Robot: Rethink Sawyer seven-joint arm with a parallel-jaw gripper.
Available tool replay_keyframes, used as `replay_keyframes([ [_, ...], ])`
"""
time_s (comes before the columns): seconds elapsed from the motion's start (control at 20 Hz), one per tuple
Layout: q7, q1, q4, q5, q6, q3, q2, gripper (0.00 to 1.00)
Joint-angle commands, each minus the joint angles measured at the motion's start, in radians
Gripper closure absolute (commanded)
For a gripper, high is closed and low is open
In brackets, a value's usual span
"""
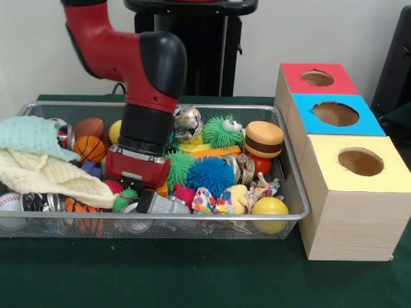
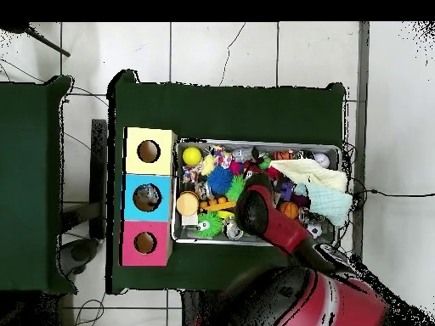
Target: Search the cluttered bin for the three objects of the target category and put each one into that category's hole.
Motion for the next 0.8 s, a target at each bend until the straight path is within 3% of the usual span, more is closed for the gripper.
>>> replay_keyframes([
  [0.05, -0.117, 0.357, -0.139, 0.228, 0.440, -0.401, 0.266, 1.00],
  [0.4, -0.142, 0.446, -0.273, 0.075, 0.725, -0.592, 0.336, 1.00],
  [0.8, -0.143, 0.426, -0.376, -0.157, 0.874, -0.638, 0.333, 1.00],
])
